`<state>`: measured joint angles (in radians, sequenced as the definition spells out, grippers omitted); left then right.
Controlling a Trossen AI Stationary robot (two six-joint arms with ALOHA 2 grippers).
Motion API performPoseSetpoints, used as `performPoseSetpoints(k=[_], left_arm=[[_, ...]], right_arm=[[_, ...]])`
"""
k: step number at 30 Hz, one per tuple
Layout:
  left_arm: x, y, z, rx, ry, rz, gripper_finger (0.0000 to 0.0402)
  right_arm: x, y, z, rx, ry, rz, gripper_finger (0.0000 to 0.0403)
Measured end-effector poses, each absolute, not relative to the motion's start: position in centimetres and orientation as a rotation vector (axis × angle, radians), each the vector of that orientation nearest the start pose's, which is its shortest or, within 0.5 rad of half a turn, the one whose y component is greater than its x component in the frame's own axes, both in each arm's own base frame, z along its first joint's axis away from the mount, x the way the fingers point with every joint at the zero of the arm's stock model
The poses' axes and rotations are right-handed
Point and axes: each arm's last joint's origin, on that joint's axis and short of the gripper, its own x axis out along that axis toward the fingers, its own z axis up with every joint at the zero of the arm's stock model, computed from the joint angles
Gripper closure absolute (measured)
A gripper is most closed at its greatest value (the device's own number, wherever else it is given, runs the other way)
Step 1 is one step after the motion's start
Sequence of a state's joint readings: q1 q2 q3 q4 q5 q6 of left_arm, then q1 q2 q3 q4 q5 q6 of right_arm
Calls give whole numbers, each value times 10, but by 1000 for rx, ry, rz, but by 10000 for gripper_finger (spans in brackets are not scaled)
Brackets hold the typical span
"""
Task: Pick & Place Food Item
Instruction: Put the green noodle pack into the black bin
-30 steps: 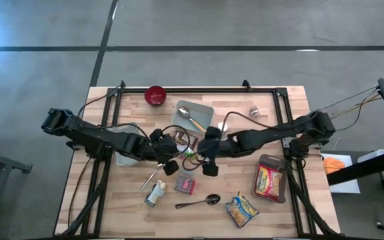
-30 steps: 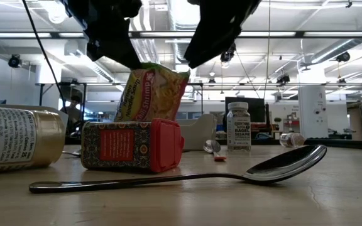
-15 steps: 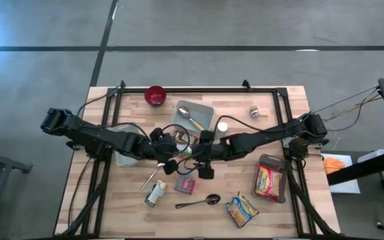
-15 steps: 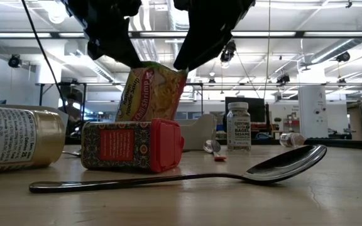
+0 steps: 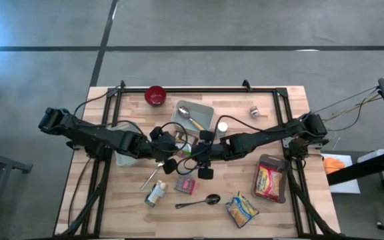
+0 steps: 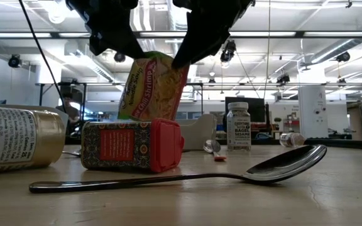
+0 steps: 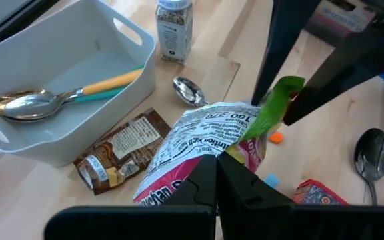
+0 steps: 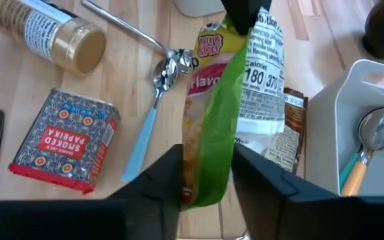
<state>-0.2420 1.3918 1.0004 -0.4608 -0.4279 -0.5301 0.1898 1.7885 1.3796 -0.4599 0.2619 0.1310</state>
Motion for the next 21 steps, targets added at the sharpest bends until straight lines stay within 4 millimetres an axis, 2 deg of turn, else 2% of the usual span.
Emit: performPoseSetpoints(k=[7, 21], left_arm=[[279, -57, 255, -220, 730, 377, 401], [279, -57, 254, -218, 737, 364, 401]], right_arm=[[382, 66, 246, -76, 841, -122, 384], [381, 66, 246, -78, 845, -120, 395]])
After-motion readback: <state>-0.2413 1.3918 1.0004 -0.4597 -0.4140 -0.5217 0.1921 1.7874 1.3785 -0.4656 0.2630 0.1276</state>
